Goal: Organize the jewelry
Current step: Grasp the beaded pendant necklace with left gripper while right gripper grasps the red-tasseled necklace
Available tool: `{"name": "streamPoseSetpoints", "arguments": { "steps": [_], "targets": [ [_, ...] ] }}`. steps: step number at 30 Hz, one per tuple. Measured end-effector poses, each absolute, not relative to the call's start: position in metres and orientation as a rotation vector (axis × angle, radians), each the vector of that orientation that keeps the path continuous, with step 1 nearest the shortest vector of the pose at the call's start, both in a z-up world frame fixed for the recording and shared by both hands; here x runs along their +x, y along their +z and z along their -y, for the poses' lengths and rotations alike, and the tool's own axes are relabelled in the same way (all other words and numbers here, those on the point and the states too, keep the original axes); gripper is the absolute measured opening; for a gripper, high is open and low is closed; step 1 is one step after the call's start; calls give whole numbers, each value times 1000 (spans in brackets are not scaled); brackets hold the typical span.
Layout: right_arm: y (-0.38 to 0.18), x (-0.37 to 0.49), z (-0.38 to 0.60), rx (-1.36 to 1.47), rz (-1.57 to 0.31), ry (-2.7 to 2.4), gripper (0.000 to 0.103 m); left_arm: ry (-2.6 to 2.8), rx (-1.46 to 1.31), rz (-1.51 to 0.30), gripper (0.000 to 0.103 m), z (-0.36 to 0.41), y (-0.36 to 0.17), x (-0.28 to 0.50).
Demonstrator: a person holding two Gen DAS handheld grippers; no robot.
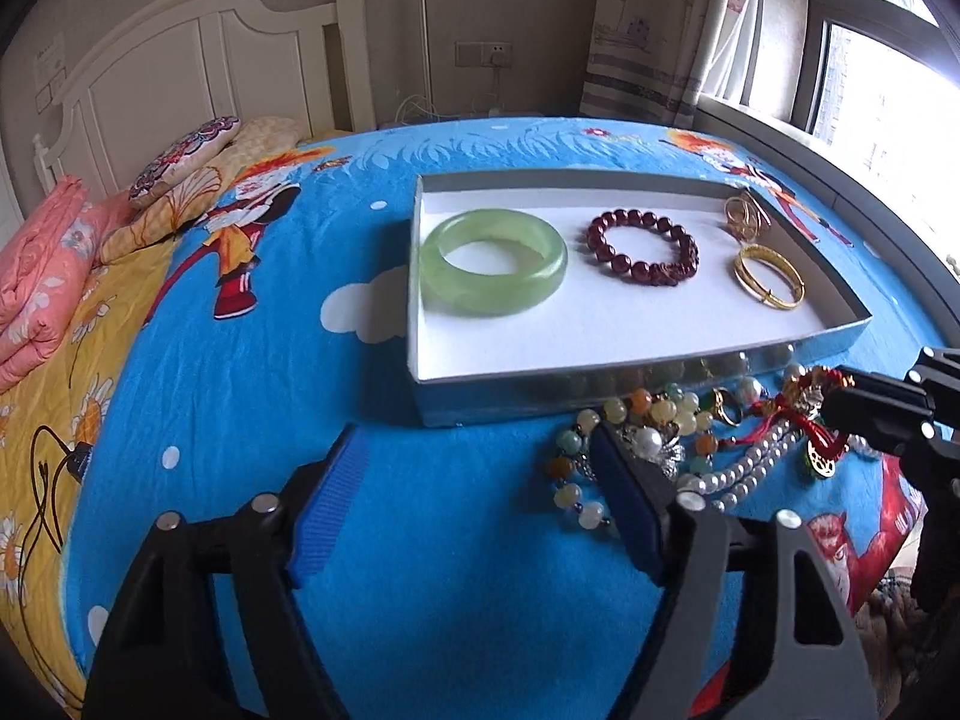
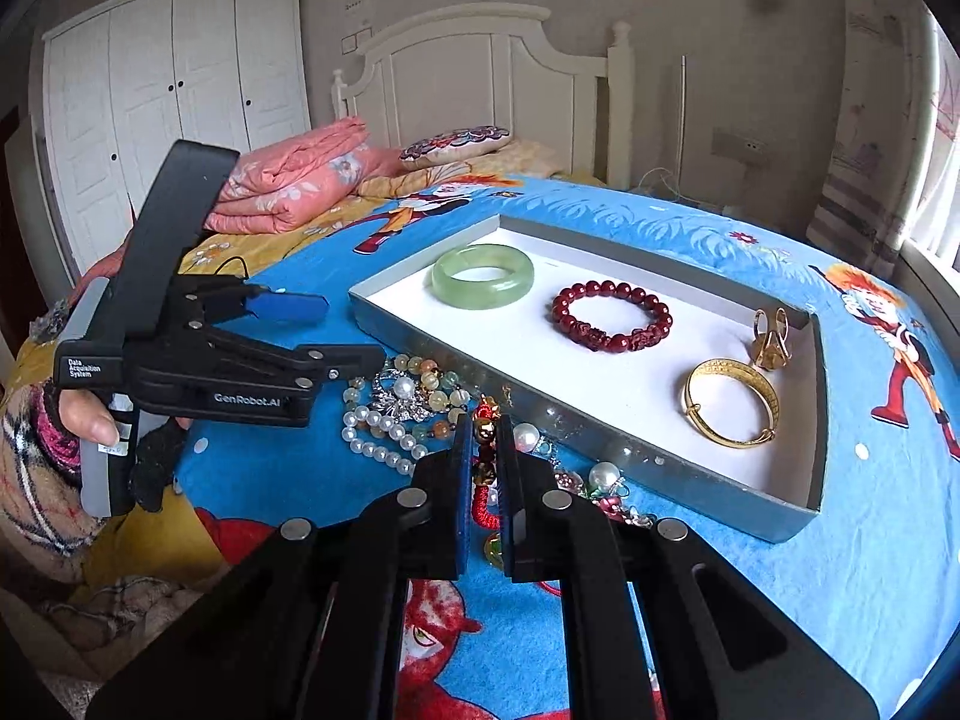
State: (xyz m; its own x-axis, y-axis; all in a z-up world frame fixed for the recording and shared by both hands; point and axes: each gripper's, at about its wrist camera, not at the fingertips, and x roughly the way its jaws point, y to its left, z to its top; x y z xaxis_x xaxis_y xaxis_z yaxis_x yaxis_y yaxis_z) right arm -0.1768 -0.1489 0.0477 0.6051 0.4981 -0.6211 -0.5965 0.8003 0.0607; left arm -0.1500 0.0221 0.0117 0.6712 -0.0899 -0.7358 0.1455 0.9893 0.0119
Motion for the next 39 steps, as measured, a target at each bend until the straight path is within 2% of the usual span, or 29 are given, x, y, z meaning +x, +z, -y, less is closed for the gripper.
{"name": "streamPoseSetpoints", "arguments": {
  "steps": [2,4,6,20,21,22,23,24,30,39],
  "targets": [
    [49,-177,152,-153,-663,632,8,-152,59,-823,56,-22,10,-151],
    [49,-175,157,-138,-662,625,8,-182,48,-830,42,-20,10,-153],
    [49,-173,161,-120,-663,624,8,-201,80,-831,35,-13,10,-156],
    [48,-174,165,-99,-666,621,8,-306,137,-866,37,6,6,-157],
    [48,-174,165,-98,-665,621,8,-312,147,-864,31,8,6,-157],
    [48,-174,166,-97,-663,621,8,-317,161,-859,17,10,5,-159],
    [48,-174,166,-95,-659,622,8,-310,181,-851,11,14,5,-160],
    [49,-175,167,-90,-654,623,8,-297,203,-841,9,17,5,-163],
    [52,-178,171,-88,-624,628,8,-247,225,-762,9,21,11,-176],
    [62,-185,176,-77,-565,635,8,-238,170,-638,9,12,58,-190]
  ]
}}
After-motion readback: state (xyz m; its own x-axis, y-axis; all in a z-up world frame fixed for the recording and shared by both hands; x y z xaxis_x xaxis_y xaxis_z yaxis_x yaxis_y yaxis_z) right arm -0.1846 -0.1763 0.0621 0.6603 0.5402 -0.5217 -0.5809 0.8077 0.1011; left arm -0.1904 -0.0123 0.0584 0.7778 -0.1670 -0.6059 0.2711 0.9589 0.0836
